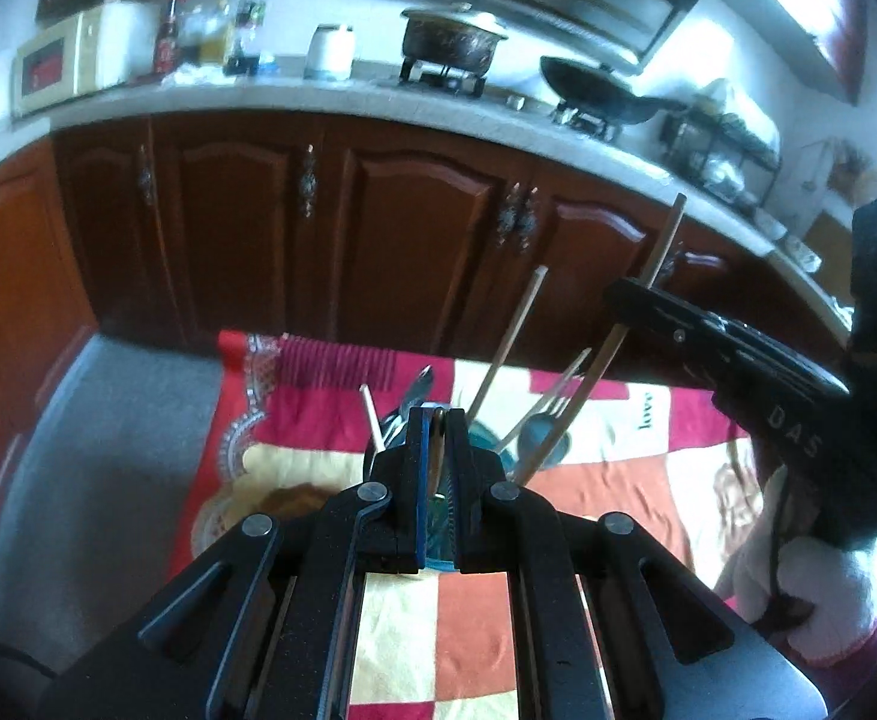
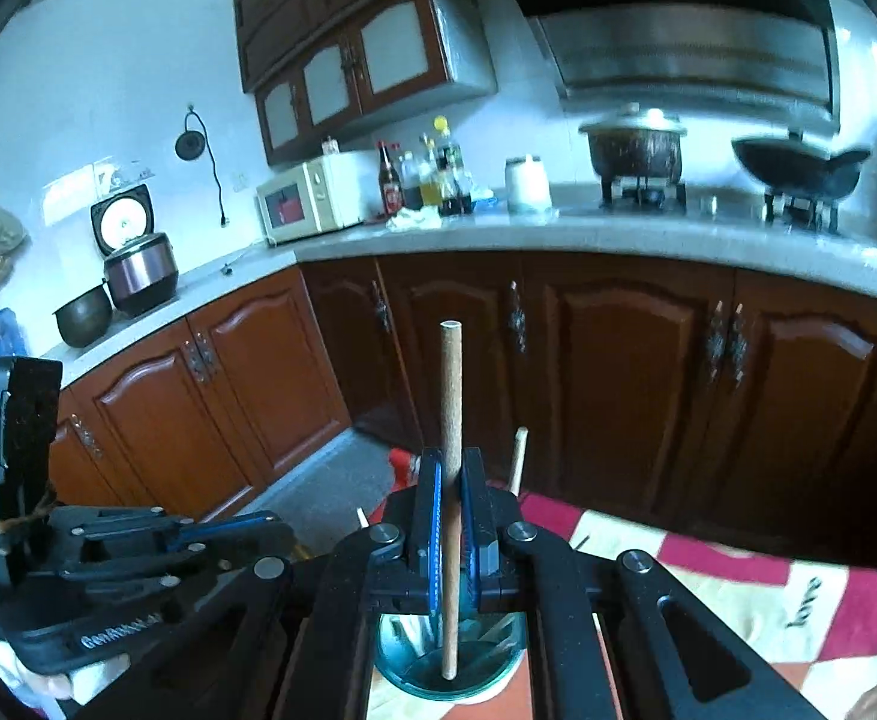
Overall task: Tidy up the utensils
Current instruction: 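Lower fork and chopstick into the white cup and release them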
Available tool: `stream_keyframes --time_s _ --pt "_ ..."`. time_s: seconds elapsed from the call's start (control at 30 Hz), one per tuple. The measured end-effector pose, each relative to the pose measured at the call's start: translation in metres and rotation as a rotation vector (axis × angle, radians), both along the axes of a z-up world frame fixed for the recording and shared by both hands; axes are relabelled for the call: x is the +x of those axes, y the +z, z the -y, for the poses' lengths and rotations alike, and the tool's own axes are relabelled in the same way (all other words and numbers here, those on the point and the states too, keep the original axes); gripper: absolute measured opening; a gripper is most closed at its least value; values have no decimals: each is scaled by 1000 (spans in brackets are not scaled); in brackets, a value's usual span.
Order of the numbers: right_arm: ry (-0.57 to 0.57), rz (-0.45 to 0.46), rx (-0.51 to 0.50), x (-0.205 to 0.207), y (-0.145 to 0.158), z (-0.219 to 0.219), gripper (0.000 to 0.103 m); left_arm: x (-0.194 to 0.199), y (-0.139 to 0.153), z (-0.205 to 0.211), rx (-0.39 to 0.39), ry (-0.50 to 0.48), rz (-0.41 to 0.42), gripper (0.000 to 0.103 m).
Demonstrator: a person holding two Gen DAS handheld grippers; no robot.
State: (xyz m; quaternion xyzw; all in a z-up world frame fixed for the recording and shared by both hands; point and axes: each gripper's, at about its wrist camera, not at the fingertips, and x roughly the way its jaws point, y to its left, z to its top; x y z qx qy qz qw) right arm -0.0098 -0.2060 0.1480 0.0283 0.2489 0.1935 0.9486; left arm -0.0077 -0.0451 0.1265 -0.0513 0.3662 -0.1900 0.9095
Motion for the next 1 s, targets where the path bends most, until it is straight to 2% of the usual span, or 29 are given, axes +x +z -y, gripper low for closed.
stream_keyframes --time_s 0.17,0.4,0.7,0.73,0.83,1.0 --pt "-5 -61 -11 13 -33 -2 6 13 -24 3 15 20 -40 4" --pt "-31 -148 15 25 -69 17 6 25 -42 12 28 20 -72 4" --pt "-39 -212 56 35 -76 38 6 26 -52 23 44 20 -80 4" --pt "-41 -217 60 35 -75 38 9 26 -52 23 44 18 -82 4" --pt "-53 -227 77 31 -76 44 27 27 -52 23 32 15 -84 4" --pt "-66 -232 74 24 -76 50 27 24 -50 20 17 19 -89 4"
